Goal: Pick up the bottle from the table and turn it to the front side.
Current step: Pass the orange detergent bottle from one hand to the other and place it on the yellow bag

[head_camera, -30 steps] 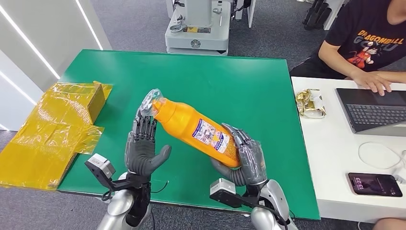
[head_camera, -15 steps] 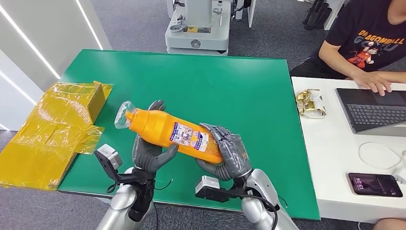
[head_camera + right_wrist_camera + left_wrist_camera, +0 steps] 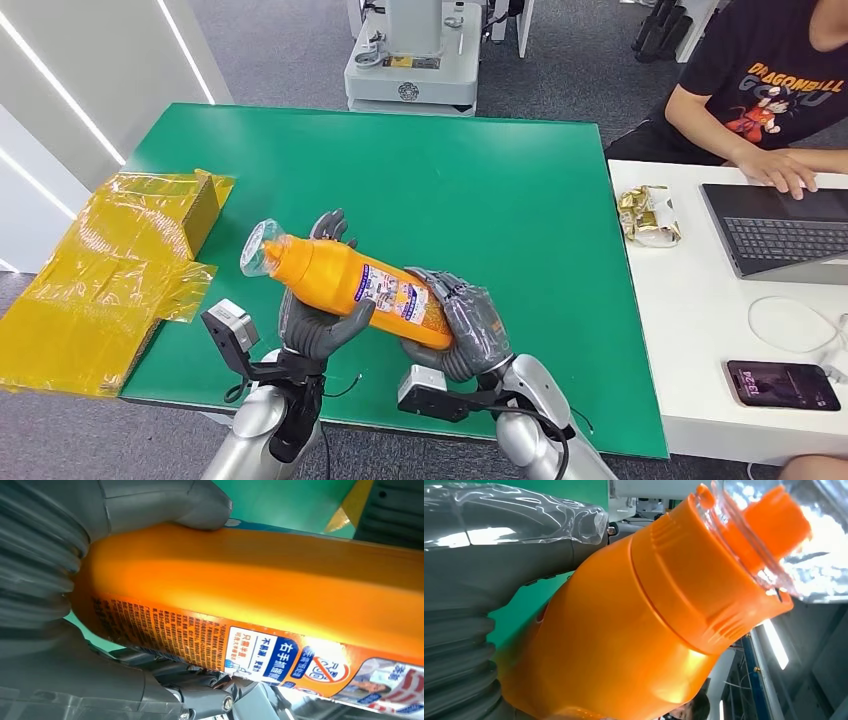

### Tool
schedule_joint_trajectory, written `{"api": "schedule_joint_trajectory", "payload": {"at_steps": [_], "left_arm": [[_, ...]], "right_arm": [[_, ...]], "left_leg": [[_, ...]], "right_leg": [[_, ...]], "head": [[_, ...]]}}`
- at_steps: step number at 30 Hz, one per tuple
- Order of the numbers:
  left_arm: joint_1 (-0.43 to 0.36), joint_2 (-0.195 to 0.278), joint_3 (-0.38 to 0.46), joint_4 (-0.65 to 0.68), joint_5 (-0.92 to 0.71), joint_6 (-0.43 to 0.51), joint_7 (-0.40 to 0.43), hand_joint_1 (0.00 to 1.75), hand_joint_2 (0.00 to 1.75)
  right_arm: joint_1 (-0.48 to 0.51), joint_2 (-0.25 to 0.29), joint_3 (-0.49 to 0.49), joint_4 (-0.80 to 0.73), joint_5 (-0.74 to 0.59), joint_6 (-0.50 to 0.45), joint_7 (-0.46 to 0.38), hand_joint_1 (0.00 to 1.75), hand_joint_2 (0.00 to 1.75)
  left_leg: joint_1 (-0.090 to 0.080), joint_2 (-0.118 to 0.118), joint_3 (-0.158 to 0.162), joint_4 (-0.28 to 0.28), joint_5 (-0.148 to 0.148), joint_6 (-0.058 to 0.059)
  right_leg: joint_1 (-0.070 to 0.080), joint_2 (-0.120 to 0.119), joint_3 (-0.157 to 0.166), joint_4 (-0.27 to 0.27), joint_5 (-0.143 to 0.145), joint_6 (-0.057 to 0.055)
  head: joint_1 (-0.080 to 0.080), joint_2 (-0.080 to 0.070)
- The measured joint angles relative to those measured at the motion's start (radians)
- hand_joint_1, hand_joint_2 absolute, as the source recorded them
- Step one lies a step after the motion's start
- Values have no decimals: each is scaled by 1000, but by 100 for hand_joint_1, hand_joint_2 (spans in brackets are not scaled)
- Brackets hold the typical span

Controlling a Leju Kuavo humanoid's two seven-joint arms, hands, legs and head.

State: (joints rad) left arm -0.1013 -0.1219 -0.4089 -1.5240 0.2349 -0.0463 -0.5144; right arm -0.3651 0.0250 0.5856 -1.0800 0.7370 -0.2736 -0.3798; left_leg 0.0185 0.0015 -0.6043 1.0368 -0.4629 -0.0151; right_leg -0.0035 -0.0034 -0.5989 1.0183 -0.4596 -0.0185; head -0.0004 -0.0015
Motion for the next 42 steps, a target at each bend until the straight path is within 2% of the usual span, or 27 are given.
{"api": "schedule_joint_trajectory", "payload": {"at_steps": [7,27,28,31,32,42], "left_arm": [[0,0,5,3,24,-6,0,0,175],[0,1,18,4,11,-4,-12,0,175],[0,1,18,4,11,-4,-12,8,175],[0,1,19,5,6,-5,-14,139,175],[-1,1,19,6,2,-7,-17,175,175],[-2,2,20,17,-14,-53,-30,175,175]], "right_arm": [[2,9,0,28,2,44,30,175,175],[9,21,-4,74,20,46,31,175,175],[9,21,-4,75,20,46,31,175,175],[8,22,-4,78,20,44,30,175,175],[8,22,-5,79,20,43,29,175,175],[8,22,-12,87,30,42,24,175,175]], "left_leg": [[0,0,0,0,0,0],[0,0,0,0,0,0],[0,0,0,0,0,0],[0,0,0,0,0,0],[0,0,0,0,0,0],[0,0,0,0,0,0]], "right_leg": [[0,0,0,0,0,0],[0,0,0,0,0,0],[0,0,0,0,0,0],[0,0,0,0,0,0],[0,0,0,0,0,0],[0,0,0,0,0,0]], "head": [[0,0],[0,0],[0,0],[0,0],[0,0],[0,0]]}}
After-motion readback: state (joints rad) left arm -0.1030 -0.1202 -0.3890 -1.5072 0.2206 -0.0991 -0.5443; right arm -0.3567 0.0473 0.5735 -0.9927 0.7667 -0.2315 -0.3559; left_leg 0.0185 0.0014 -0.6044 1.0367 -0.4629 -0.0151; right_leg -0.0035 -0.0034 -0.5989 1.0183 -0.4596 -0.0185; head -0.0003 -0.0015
